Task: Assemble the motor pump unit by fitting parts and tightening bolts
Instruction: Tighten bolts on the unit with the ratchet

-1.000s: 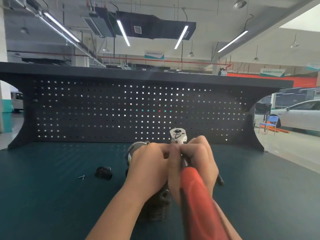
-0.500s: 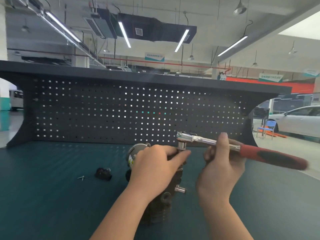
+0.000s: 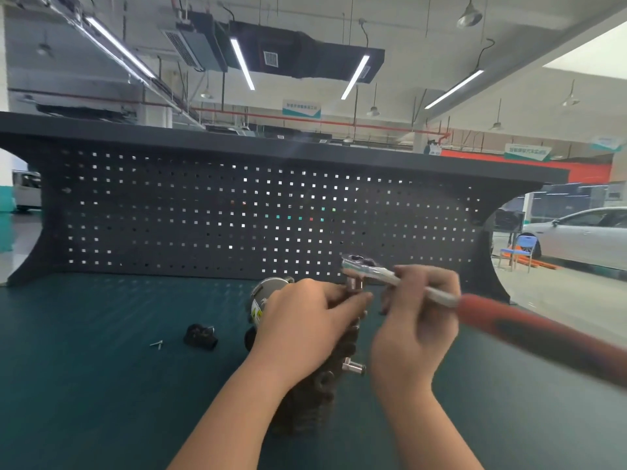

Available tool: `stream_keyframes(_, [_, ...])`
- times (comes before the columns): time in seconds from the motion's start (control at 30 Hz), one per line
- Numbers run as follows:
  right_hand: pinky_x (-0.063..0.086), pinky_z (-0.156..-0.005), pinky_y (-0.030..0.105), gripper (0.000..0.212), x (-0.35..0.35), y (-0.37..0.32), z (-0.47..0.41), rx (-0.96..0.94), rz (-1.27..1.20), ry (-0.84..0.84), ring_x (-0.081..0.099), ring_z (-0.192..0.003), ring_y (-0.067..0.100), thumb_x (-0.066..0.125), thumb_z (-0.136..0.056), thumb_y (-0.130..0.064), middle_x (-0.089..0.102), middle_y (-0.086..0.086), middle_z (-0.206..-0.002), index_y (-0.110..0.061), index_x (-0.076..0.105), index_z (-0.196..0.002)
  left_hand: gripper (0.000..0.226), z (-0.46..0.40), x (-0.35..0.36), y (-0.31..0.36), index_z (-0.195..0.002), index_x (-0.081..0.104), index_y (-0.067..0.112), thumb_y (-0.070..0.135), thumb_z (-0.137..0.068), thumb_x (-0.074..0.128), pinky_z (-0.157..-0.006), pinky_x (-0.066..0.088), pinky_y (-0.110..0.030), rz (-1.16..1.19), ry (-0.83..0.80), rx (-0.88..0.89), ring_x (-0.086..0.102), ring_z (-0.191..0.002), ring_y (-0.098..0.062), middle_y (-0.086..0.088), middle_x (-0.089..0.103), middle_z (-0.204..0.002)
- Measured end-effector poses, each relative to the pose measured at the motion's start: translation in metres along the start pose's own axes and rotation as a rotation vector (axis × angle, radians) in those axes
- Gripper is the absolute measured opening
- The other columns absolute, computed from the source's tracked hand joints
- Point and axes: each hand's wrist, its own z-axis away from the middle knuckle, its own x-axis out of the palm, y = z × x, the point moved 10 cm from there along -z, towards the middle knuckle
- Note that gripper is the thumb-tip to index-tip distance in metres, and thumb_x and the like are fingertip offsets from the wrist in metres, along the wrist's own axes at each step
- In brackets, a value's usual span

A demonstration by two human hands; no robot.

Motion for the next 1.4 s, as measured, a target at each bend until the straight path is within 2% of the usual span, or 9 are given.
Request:
stream_keyframes(0.17, [0.025,-0.054,0.026,0.029,-0.014,0.082,0.006,0.666,-0.518,0.240,0.031,-0.048,0.012,0.050,-0.098,-0.018,0.036,-0.006,-0.050,-0.018,0.049,-0.069,0.022,0.003,-0.002,0.001,-0.081,0.071,0.047,0.063,-0.083,0.055,-0.078,0.051,-0.026,-0.001,0.022,0.003,0.062,-0.076,0.010,0.032,0.068,-0.071])
stream_keyframes(0.37, [0.038,-0.045,0.009,0.040,0.018,-0.008,-0.010,0.012,0.133,-0.236,0.050,-0.044,-0.001,0.056,-0.090,-0.002,0.051,-0.015,-0.047,-0.023,0.051,-0.056,0.032,0.002,-0.003,0.001,-0.069,0.066,0.050,0.075,-0.066,0.046,-0.056,0.041,-0.009,0.007,0.054,-0.008,0.057,-0.060,0.018,0.036,0.060,-0.059])
stream_keyframes(0.5, [0.026,-0.039,0.032,0.037,0.033,-0.061,0.018,-0.512,0.392,-0.214,0.031,-0.042,0.023,0.056,-0.084,-0.003,0.033,0.006,-0.049,-0.003,0.041,-0.051,0.032,0.003,-0.006,0.012,-0.057,0.050,0.068,0.066,-0.074,0.022,-0.057,0.035,-0.004,-0.106,0.015,0.061,0.051,-0.058,0.014,0.039,0.050,-0.050])
stream_keyframes(0.63, [0.032,-0.047,0.015,0.026,-0.004,-0.009,-0.006,-0.051,0.156,-0.027,0.036,-0.048,0.003,0.053,-0.082,-0.030,0.041,-0.002,-0.052,-0.018,0.040,-0.063,0.028,0.003,0.000,0.003,-0.080,0.067,0.055,0.073,-0.077,0.046,-0.058,0.044,-0.017,-0.040,0.008,0.027,0.059,-0.070,0.007,0.024,0.066,-0.064])
stream_keyframes(0.87, [0.022,-0.053,0.026,0.027,-0.020,0.079,-0.003,0.709,-0.520,0.243,0.027,-0.048,0.013,0.051,-0.091,-0.014,0.030,-0.002,-0.056,-0.017,0.046,-0.065,0.020,0.002,-0.002,0.004,-0.086,0.067,0.053,0.065,-0.081,0.052,-0.078,0.049,-0.021,-0.062,0.052,0.031,0.062,-0.078,0.008,0.033,0.067,-0.072])
stream_keyframes(1.03, [0.027,-0.045,0.018,0.038,-0.013,-0.017,-0.012,-0.041,0.166,0.072,0.029,-0.046,0.003,0.053,-0.089,-0.033,0.030,-0.005,-0.051,-0.023,0.033,-0.059,0.032,0.003,-0.002,0.000,-0.076,0.070,0.041,0.067,-0.080,0.051,-0.068,0.044,-0.011,0.013,0.051,0.013,0.060,-0.068,0.013,0.033,0.064,-0.066])
stream_keyframes(1.13, [0.023,-0.041,0.030,0.044,0.017,-0.060,0.014,-0.462,0.325,-0.060,0.027,-0.045,0.015,0.058,-0.090,-0.015,0.026,0.001,-0.051,-0.015,0.032,-0.054,0.053,0.005,-0.007,0.012,-0.058,0.061,0.041,0.072,-0.064,0.018,-0.054,0.036,-0.013,-0.043,0.064,0.048,0.058,-0.062,-0.001,0.025,0.060,-0.058])
stream_keyframes(1.23, [0.022,-0.042,0.031,0.040,0.029,-0.062,0.022,-0.513,0.284,-0.150,0.026,-0.047,0.021,0.063,-0.088,-0.015,0.028,0.002,-0.054,-0.010,0.037,-0.058,0.043,0.004,-0.009,0.011,-0.045,0.040,0.026,0.058,-0.061,0.015,-0.060,0.039,-0.032,0.000,0.054,0.017,0.059,-0.066,-0.027,-0.006,0.058,-0.057])
stream_keyframes(1.4, [0.034,-0.049,0.017,0.021,0.011,-0.037,0.007,-0.278,0.190,-0.118,0.040,-0.050,0.002,0.058,-0.086,-0.032,0.040,-0.005,-0.058,-0.029,0.045,-0.069,0.030,0.003,0.000,0.011,-0.061,0.058,0.062,0.061,-0.065,0.028,-0.052,0.037,-0.008,-0.107,-0.023,0.029,0.053,-0.060,0.018,0.037,0.055,-0.055])
